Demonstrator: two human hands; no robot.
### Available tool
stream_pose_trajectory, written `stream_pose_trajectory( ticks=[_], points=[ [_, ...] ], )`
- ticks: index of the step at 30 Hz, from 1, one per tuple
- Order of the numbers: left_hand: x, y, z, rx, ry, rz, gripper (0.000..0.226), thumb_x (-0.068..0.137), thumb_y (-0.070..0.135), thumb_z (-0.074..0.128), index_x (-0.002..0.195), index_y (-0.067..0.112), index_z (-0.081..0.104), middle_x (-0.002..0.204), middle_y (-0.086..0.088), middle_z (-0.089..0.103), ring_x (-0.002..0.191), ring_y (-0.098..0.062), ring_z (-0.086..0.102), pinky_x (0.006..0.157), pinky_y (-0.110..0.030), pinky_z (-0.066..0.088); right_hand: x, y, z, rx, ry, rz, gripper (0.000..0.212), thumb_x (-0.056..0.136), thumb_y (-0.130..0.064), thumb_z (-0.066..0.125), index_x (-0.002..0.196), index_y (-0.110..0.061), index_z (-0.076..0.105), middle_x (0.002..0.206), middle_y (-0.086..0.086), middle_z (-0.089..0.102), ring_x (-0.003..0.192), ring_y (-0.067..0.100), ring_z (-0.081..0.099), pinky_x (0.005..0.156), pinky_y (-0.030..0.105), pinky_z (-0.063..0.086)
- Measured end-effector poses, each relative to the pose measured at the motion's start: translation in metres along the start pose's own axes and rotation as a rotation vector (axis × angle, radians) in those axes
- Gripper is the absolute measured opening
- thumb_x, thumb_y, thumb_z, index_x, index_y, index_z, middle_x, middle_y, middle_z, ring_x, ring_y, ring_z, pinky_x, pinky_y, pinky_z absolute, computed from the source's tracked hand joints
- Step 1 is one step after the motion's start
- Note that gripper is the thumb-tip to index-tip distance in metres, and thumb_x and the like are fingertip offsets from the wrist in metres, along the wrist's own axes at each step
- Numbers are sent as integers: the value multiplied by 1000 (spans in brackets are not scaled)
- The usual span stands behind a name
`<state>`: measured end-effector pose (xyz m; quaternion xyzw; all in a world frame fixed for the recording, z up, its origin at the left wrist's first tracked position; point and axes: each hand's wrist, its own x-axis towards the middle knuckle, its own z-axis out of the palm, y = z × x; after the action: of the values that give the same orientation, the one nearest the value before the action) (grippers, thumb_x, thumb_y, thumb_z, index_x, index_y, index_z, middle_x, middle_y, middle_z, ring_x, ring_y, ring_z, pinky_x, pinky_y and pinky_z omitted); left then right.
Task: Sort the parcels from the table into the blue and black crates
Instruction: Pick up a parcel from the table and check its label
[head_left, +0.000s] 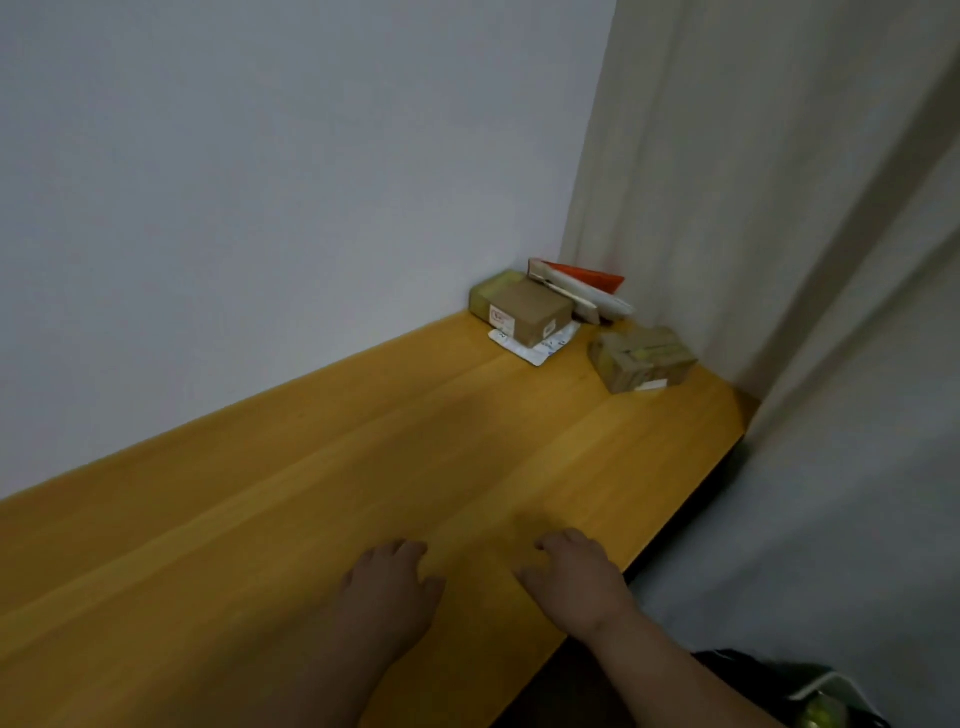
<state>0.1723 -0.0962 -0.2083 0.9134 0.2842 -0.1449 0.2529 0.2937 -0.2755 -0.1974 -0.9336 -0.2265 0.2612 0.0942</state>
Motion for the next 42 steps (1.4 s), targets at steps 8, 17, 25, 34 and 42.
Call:
stream_pose_trajectory(
  ticks=[8,17,25,34,42],
  points=[
    [63,50,-25,14,-15,12,53,100,49,42,147,27,38,153,2,34,140,-22,32,115,-43,31,62,26,-37,-39,-42,10,60,98,-55,43,149,-24,38,151,0,36,137,23,34,108,37,38],
    [122,143,-17,-38,53,-89,52,99,50,42,146,27,39,151,2,37,138,-22,36,112,-39,33,146,89,-120,-68,-25,-114,59,97,-56,45,146,-21,42,148,0,38,135,21,37,111,38,36],
    [163,230,6,-85,-32,-115,55,99,51,41,148,27,35,153,2,34,139,-22,34,114,-40,31,191,165,-167,-88,-68,-59,67,93,-61,47,146,-21,42,149,2,39,135,24,37,110,39,36],
    [235,269,-13,-146,13,-81,60,98,50,43,151,26,28,155,-1,32,140,-22,34,113,-38,32,254,194,-197,-22,-50,77,83,85,-74,44,150,-23,36,158,6,27,144,29,26,116,47,28],
    [284,308,-11,-142,-51,-110,65,98,50,42,154,24,21,156,-2,31,142,-23,31,115,-39,29,320,220,-223,125,83,178,68,97,-58,41,151,-18,30,157,15,21,142,37,22,116,45,25]
  ],
)
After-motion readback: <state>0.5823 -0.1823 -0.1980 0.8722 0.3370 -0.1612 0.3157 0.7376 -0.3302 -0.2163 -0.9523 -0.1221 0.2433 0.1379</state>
